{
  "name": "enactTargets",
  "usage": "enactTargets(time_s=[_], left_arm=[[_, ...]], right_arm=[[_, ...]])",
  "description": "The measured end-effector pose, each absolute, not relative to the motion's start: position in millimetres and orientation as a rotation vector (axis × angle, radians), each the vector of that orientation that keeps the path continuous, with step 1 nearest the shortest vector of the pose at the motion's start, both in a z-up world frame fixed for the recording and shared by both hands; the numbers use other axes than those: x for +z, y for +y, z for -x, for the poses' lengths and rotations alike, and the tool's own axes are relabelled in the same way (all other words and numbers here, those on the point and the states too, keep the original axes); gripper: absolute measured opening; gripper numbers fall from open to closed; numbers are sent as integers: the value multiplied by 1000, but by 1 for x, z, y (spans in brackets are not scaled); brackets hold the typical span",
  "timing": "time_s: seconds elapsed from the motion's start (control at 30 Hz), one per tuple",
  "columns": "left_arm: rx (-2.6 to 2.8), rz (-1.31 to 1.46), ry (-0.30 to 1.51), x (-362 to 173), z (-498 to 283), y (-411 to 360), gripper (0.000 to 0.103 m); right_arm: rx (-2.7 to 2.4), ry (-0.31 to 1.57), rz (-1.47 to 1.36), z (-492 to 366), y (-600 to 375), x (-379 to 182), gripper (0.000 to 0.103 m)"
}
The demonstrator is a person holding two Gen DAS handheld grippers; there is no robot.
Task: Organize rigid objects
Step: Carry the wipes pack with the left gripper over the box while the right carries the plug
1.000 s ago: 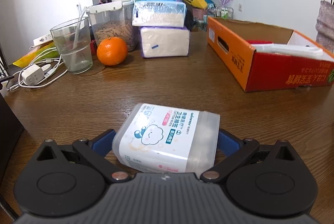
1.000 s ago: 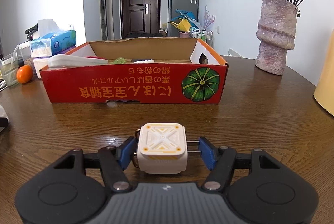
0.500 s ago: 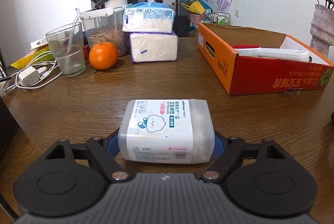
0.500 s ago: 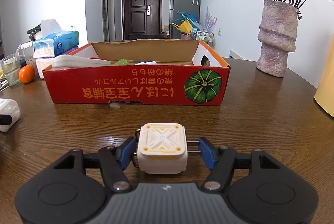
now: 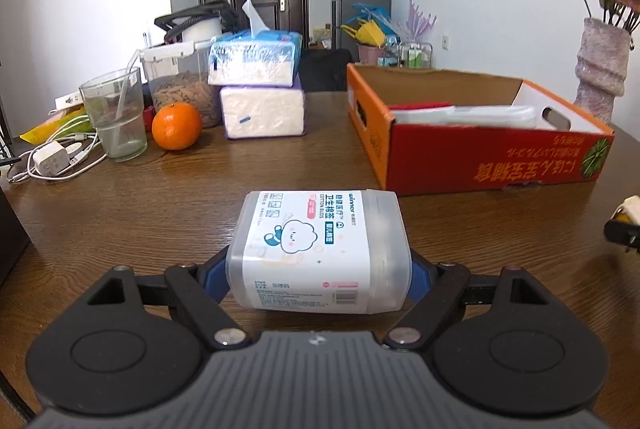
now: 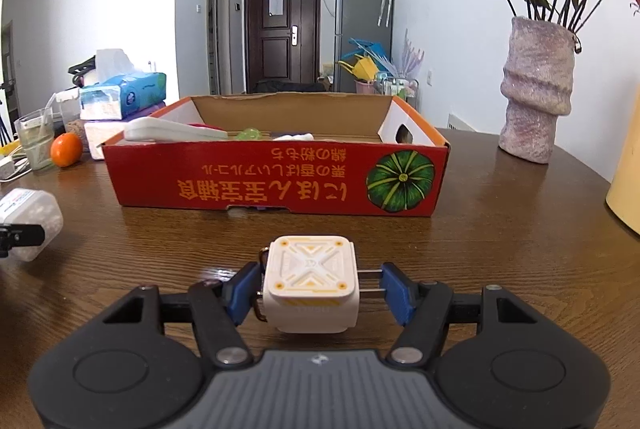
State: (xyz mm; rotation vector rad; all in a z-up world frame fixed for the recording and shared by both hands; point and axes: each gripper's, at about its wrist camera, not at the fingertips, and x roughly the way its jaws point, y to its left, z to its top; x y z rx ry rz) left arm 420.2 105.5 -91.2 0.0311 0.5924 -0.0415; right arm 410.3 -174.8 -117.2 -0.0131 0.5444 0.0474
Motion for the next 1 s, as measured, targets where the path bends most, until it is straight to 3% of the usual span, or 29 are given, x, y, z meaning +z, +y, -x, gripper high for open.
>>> enactTargets(time_s=[1.0], left_arm=[[-38, 120, 438, -40, -388, 41, 83]], right_arm=[[119, 378, -69, -386, -186, -80, 65]])
